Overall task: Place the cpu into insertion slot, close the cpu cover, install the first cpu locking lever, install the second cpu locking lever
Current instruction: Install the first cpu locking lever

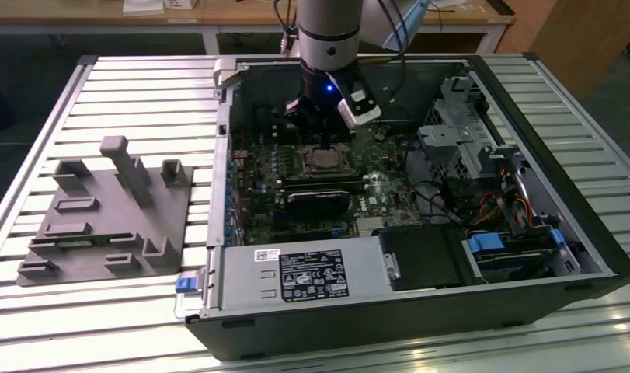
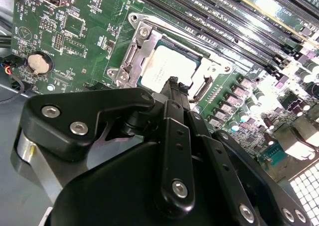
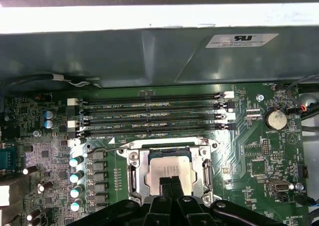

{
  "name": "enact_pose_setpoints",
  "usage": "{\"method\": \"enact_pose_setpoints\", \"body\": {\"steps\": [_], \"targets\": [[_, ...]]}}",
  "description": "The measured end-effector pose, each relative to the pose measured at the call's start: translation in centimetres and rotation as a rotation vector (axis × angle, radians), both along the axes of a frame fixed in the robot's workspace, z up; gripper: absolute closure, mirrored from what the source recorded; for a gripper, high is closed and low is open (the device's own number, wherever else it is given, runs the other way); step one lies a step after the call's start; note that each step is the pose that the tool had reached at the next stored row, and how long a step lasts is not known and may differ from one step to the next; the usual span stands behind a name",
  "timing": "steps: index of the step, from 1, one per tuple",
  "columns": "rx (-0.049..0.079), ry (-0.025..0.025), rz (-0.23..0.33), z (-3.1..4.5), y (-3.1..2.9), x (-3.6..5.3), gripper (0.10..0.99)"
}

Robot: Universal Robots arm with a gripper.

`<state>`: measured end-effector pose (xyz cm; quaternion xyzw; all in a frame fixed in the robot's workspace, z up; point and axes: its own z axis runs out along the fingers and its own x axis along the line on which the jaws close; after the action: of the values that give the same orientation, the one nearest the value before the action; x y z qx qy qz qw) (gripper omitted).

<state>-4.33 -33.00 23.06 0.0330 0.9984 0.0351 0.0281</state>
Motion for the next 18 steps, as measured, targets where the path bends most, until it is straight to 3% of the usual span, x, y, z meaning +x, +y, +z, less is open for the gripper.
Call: {"method": "enact_pose_setpoints", "body": {"steps": [4, 18], "targets": [[0.000, 0.0001, 0.000, 0.01, 0.00, -0.13, 0.980], [0.000, 0.0000, 0.000, 0.00, 0.00, -2.09, 0.980]]}}
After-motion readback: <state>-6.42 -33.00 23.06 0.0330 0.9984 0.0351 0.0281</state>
